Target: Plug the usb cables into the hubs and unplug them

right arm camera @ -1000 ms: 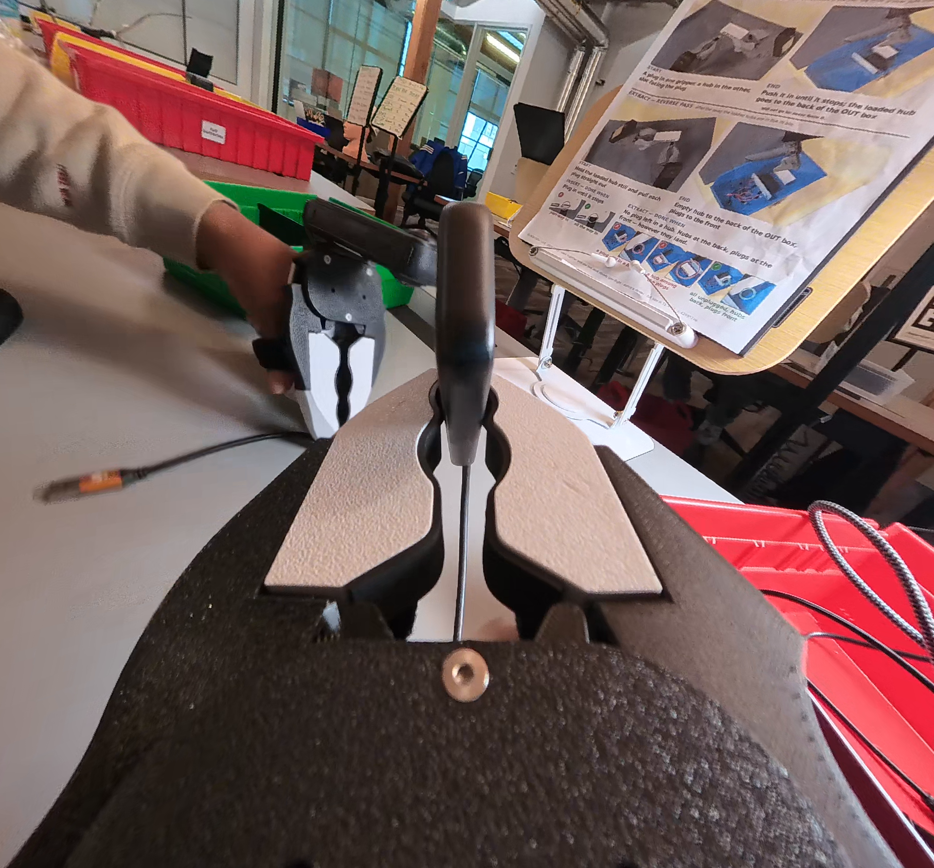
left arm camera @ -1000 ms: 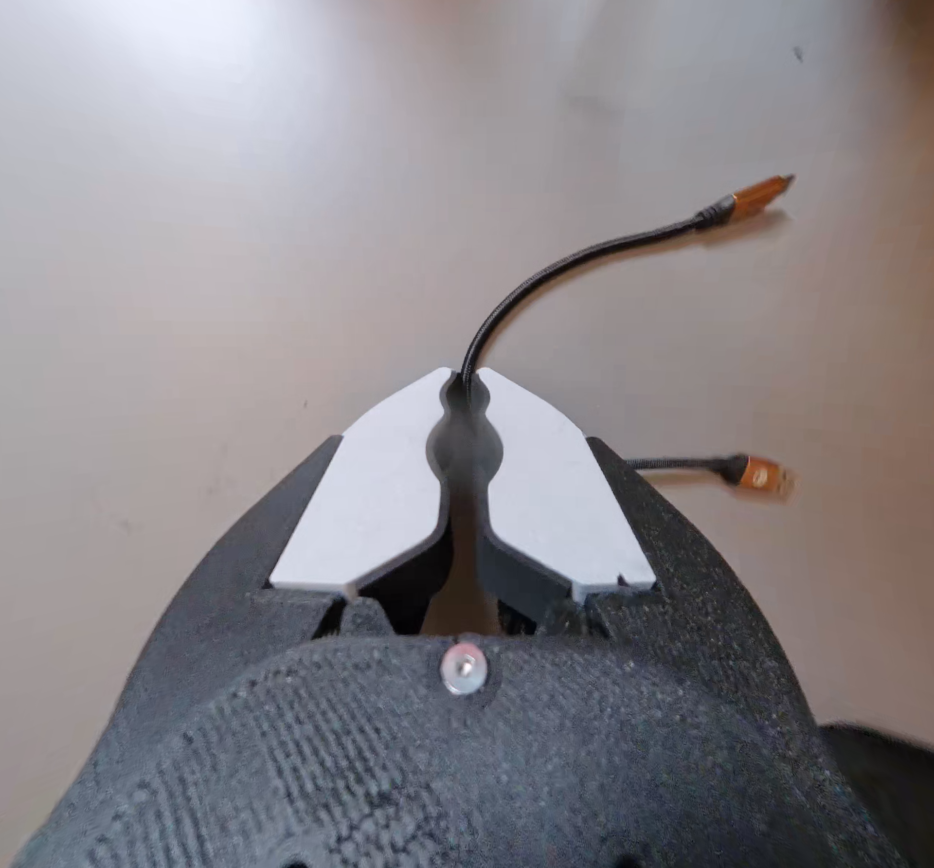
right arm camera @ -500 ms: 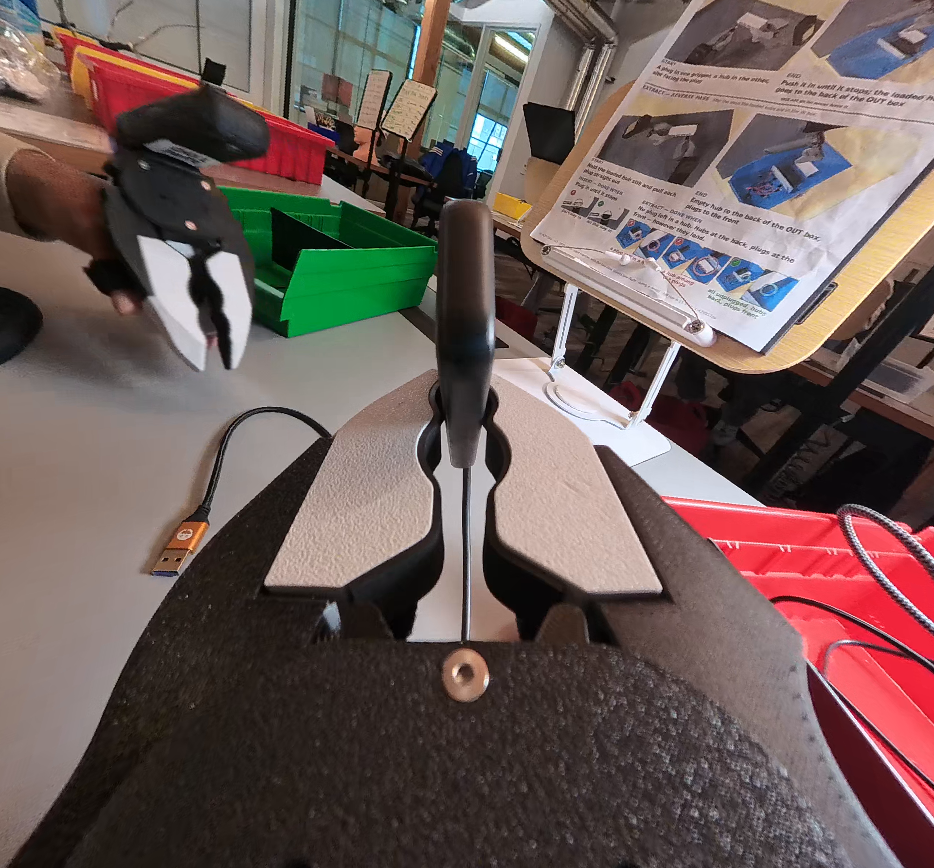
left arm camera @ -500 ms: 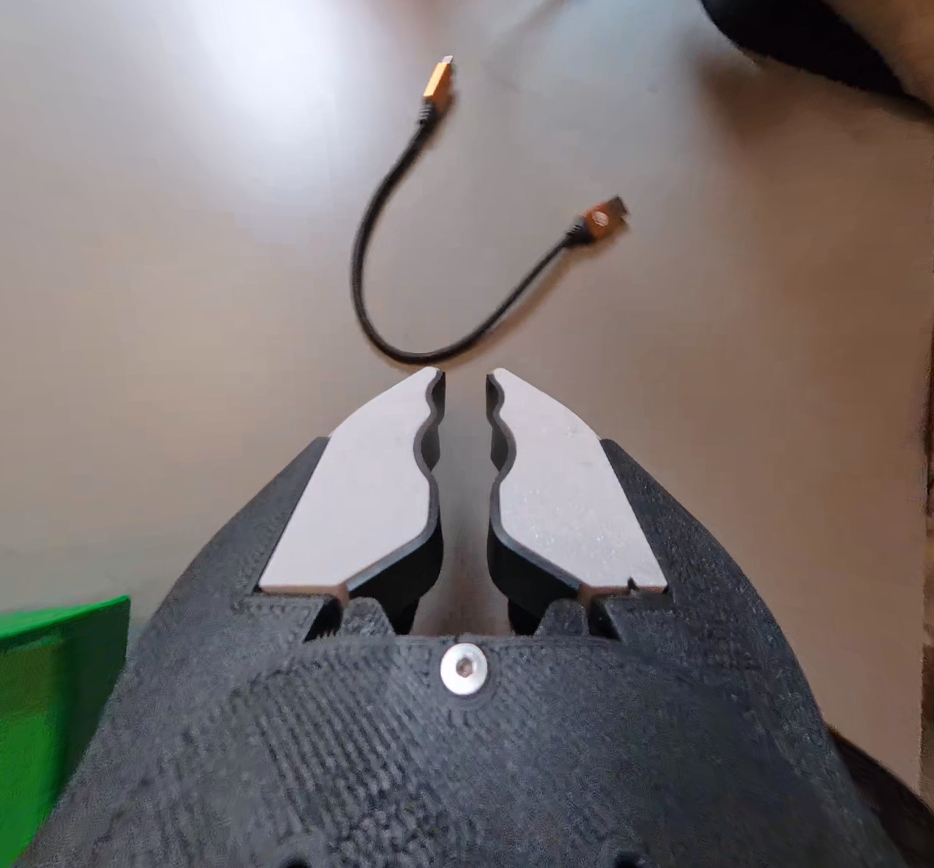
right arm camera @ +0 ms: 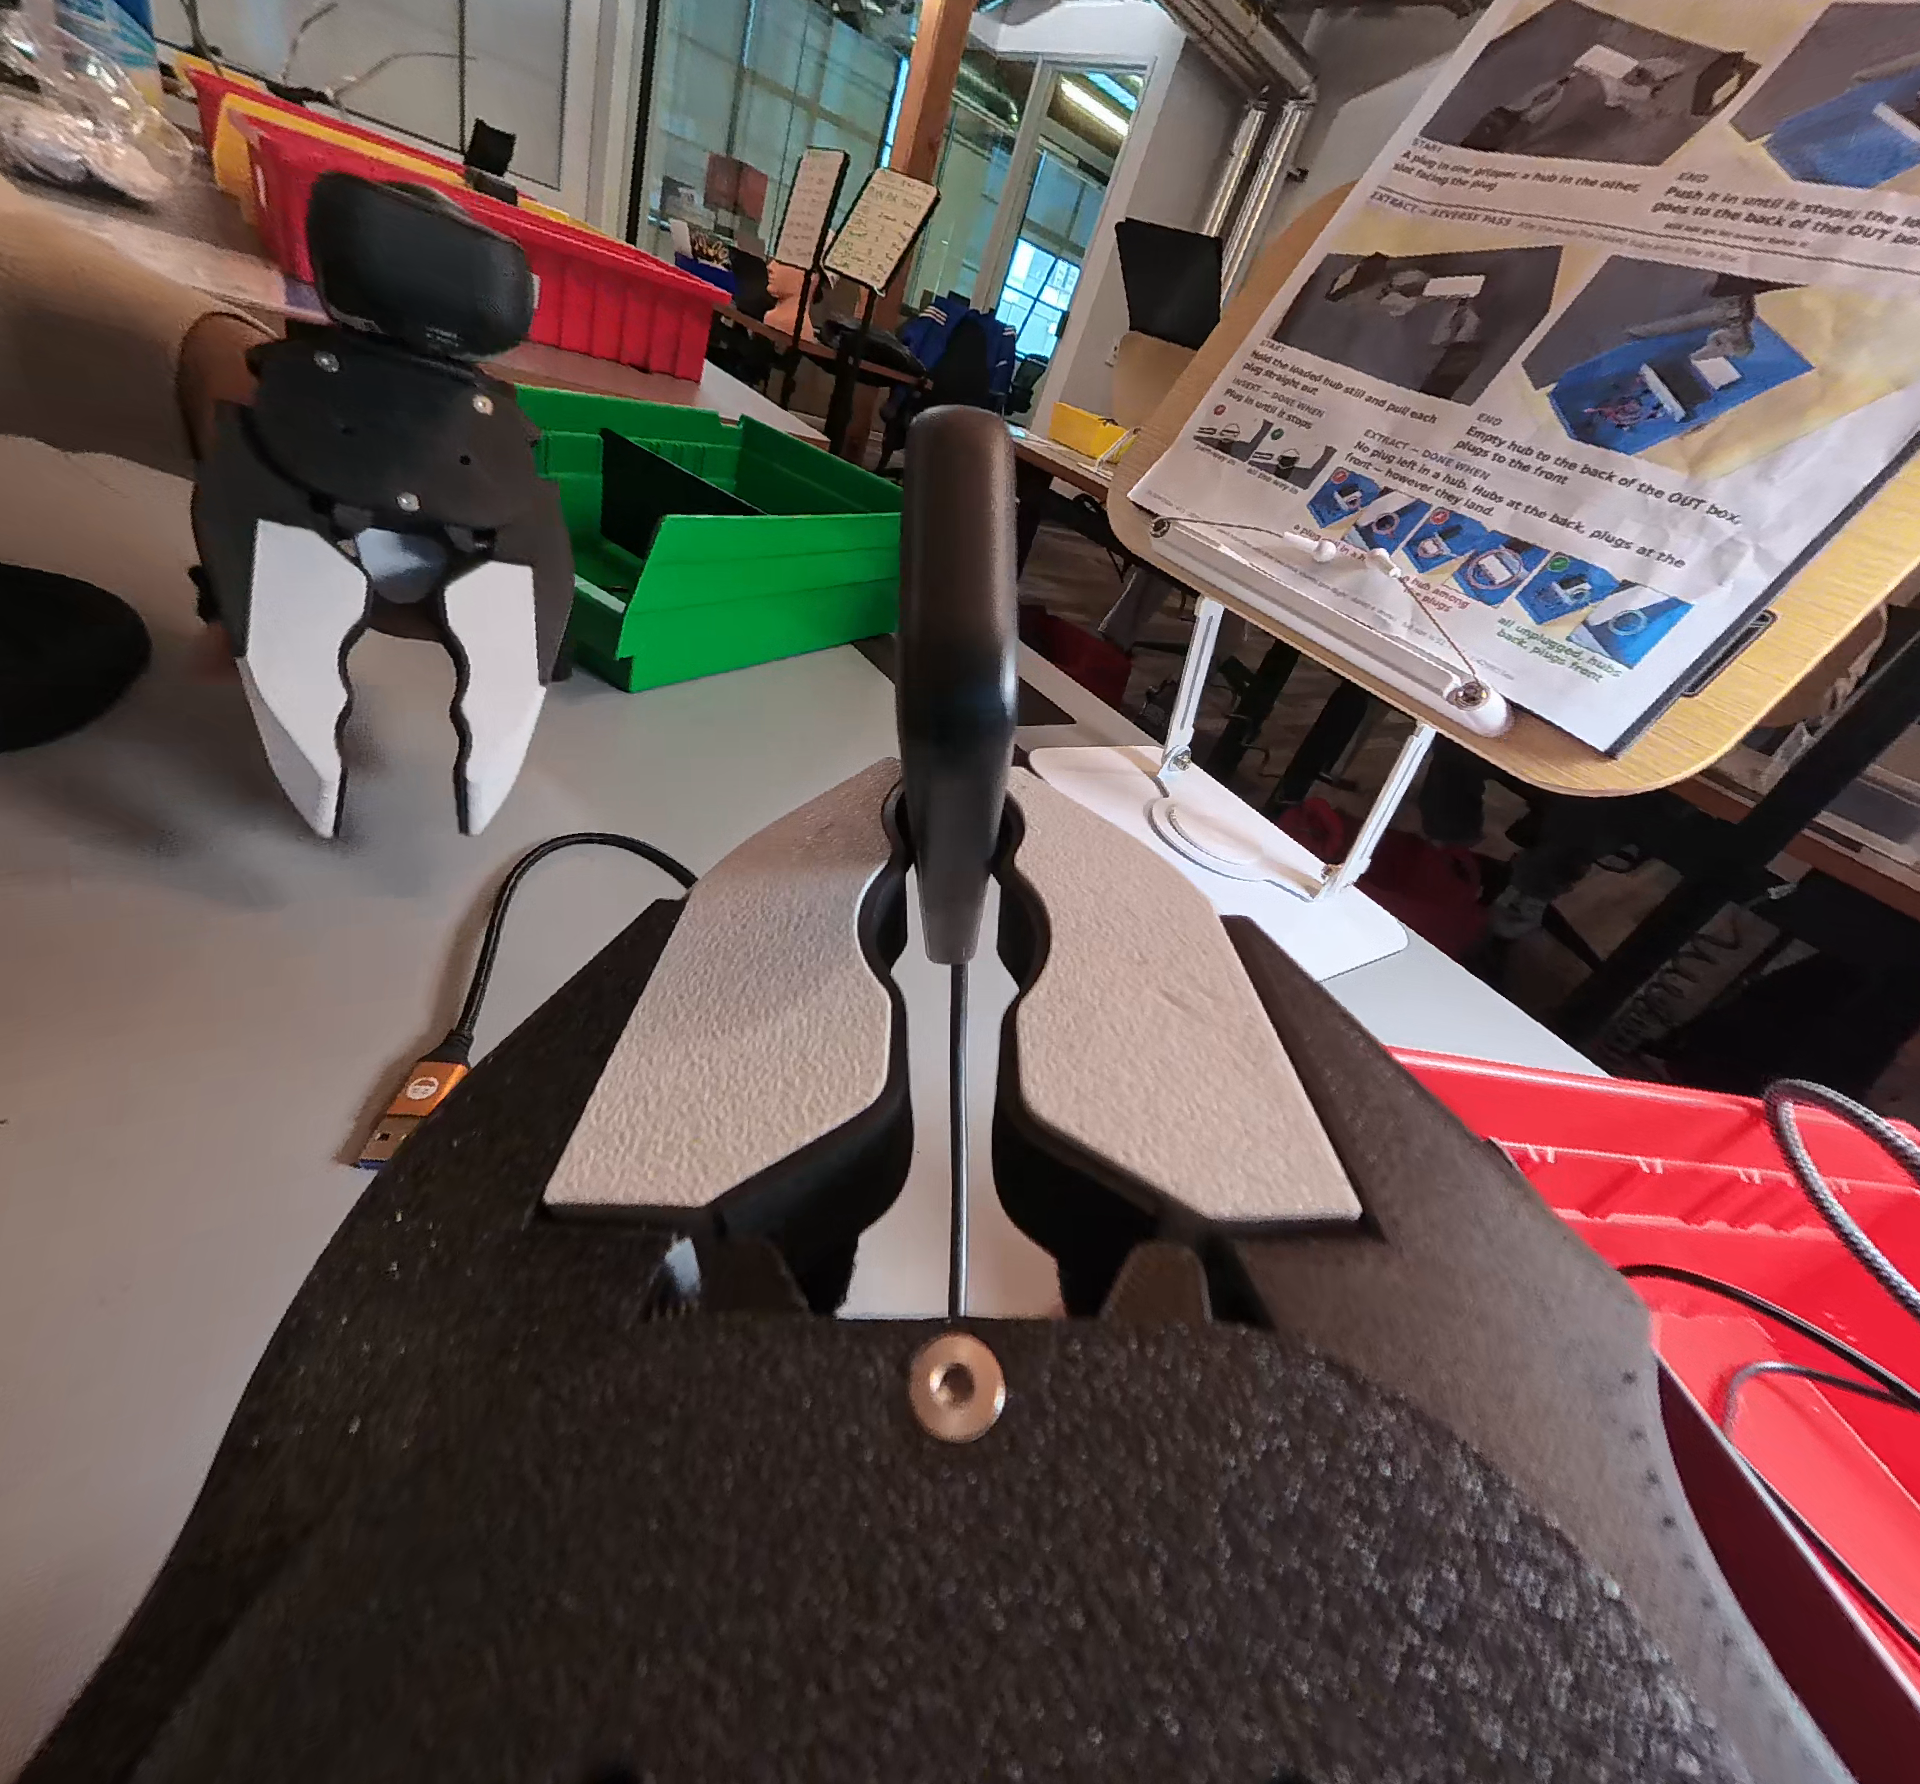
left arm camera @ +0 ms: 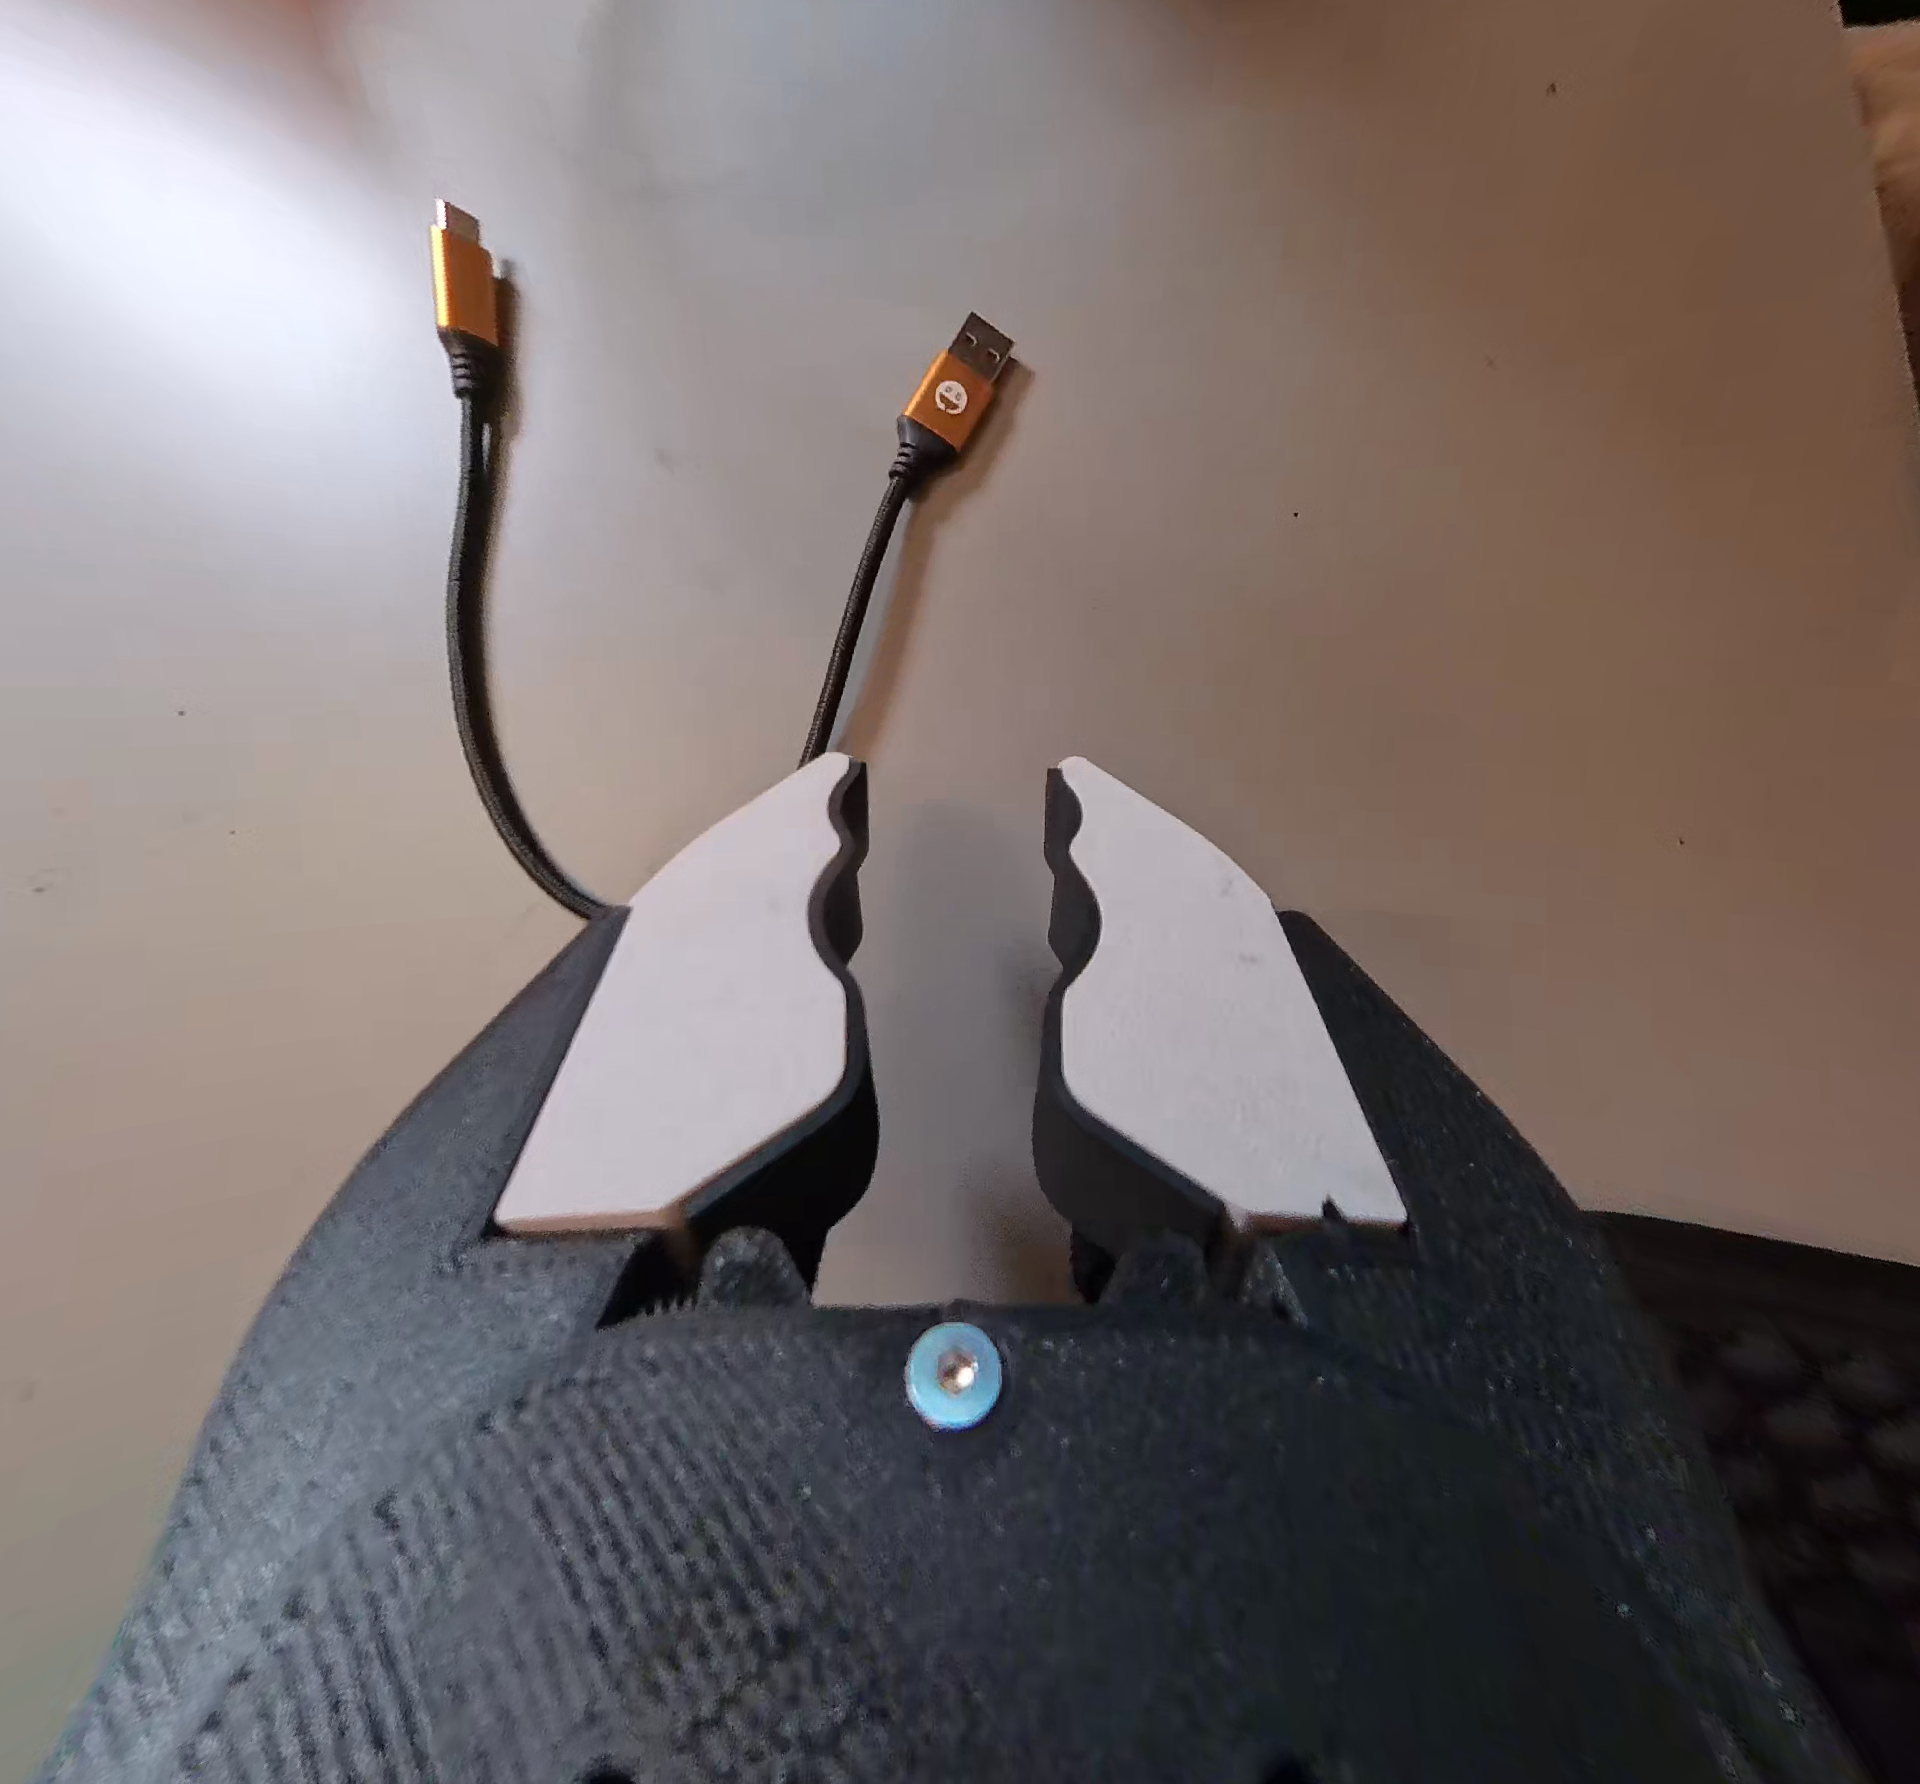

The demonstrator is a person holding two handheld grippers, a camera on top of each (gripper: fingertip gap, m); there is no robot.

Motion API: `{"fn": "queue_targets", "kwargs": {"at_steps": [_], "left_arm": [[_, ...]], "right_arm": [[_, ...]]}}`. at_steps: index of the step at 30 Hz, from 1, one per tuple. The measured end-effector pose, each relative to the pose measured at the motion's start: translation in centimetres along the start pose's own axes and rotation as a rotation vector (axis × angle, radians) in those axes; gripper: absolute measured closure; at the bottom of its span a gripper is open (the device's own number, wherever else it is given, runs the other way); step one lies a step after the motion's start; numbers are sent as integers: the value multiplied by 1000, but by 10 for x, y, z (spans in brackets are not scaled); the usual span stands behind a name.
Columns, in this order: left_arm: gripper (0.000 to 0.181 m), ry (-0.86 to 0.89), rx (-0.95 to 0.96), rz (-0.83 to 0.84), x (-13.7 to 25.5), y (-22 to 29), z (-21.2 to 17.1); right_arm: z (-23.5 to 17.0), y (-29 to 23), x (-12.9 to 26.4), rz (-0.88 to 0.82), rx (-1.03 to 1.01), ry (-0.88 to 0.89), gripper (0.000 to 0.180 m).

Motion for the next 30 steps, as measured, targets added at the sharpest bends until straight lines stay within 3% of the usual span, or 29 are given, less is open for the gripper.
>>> {"fn": "queue_targets", "kwargs": {"at_steps": [5,16,30], "left_arm": [[153,-30,-49,31,-9,-5,1],[154,0,-164,-15,-59,-11,48],[166,86,-103,50,-67,-3,42]], "right_arm": [[-1,-1,-1,5,-1,-3,168],[-4,0,-1,5,-13,-10,167],[-3,2,2,92,-131,91,167]]}}
Point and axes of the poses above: each gripper's, where its closed fingertips meet, x back along the fingers, z out of its top, y = z × x across the jaws, the point moved 10 cm from there along x, back along the fingers, and after that the axes turned 8 degrees about x, right-handed, at the moved point
